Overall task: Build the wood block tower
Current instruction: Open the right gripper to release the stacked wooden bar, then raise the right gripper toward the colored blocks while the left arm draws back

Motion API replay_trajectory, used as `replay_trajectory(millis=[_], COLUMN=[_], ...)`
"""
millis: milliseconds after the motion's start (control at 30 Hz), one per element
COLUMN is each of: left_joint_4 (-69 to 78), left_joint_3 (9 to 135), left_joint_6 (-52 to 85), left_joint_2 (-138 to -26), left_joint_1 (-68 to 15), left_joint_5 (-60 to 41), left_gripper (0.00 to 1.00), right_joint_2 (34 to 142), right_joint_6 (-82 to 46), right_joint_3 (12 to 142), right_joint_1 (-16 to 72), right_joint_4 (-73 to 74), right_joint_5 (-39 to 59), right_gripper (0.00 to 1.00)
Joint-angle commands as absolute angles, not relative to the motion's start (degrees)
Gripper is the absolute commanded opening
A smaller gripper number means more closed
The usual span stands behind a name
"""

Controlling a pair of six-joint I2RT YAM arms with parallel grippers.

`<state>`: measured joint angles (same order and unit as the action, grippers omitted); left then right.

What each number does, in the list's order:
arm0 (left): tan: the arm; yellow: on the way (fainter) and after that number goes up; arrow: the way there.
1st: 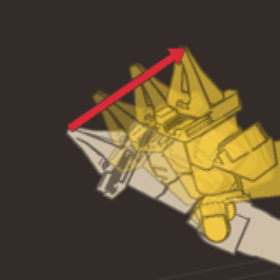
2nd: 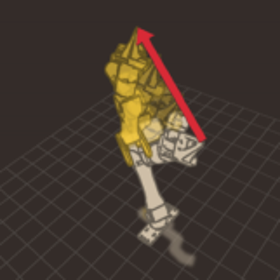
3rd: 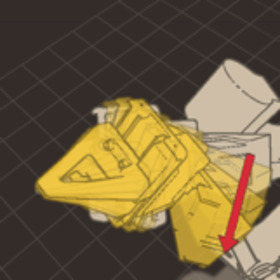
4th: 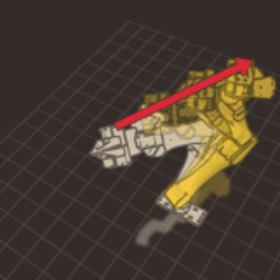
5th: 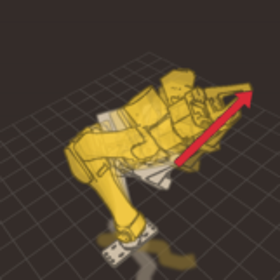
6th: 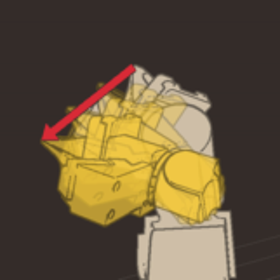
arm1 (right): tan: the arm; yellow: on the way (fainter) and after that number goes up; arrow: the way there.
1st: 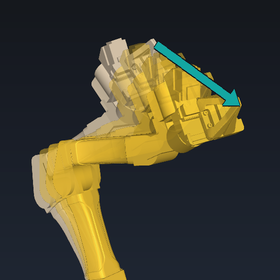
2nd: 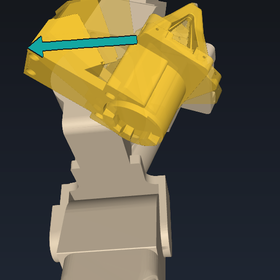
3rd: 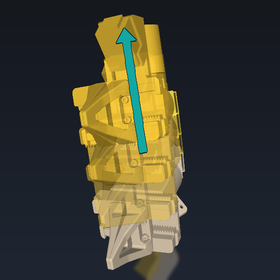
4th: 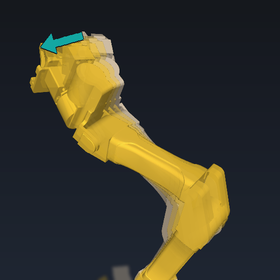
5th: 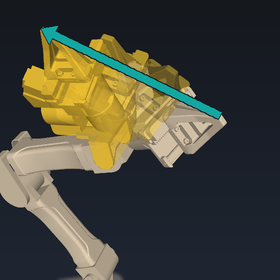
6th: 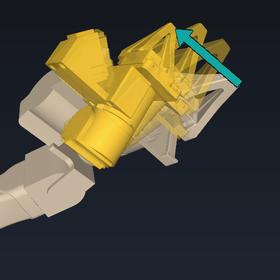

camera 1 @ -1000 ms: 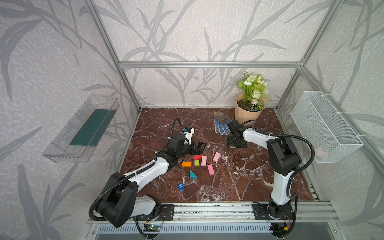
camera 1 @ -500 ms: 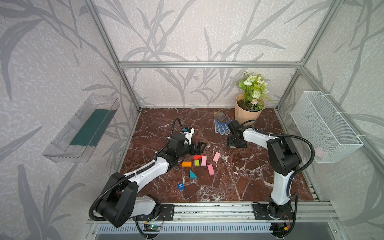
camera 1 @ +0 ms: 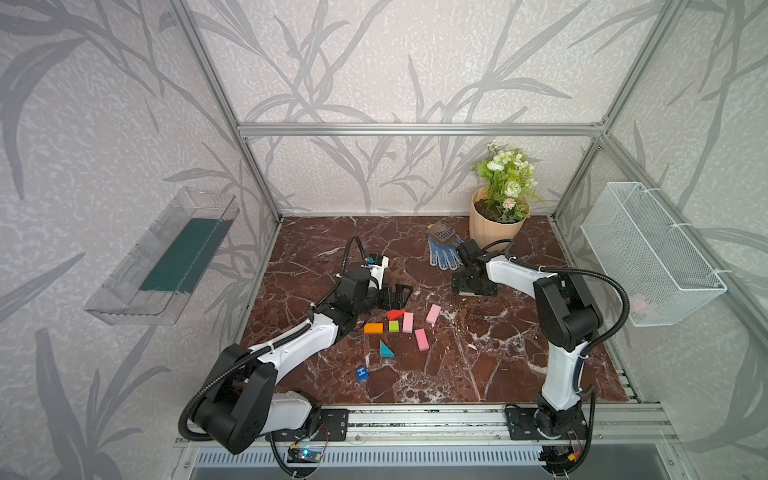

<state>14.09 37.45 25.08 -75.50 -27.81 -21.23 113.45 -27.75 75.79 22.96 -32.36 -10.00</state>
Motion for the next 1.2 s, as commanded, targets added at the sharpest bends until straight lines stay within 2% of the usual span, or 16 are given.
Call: replay_trajectory(millis=[0,133,733,1100,1167], left_joint_4=[14.2,14.1,13.8,13.8,13.8], left_joint_3=[39.2,39.4,39.6,39.8,39.8], left_joint_6=[24.9,25.0,25.0,25.0,25.0], left_joint_2=[-76.1,-76.2,-76.6,-76.9,-77.0], left_joint_1=[-28.1,-28.1,-28.1,-28.1,-28.1], left_joint_5=[-22.2,-22.2,-22.3,-22.3,-22.2], left_gripper=[0.96,0.96,0.96,0.96,0.96], right_joint_2=[116.2,116.6,117.2,117.0,117.0], right_joint_6=[-27.2,-27.3,-27.2,-27.4,-27.4], right_joint_3=[78.1,79.0,79.2,78.8,78.8], right_joint_1=[22.9,22.6,22.5,22.4,22.4], right_joint_4=[-35.4,-35.4,-35.3,-35.2,-35.4], right_joint_5=[-10.4,-10.6,-10.1,-10.3,-10.4], right_gripper=[1.0,0.98,0.81,0.81,0.85])
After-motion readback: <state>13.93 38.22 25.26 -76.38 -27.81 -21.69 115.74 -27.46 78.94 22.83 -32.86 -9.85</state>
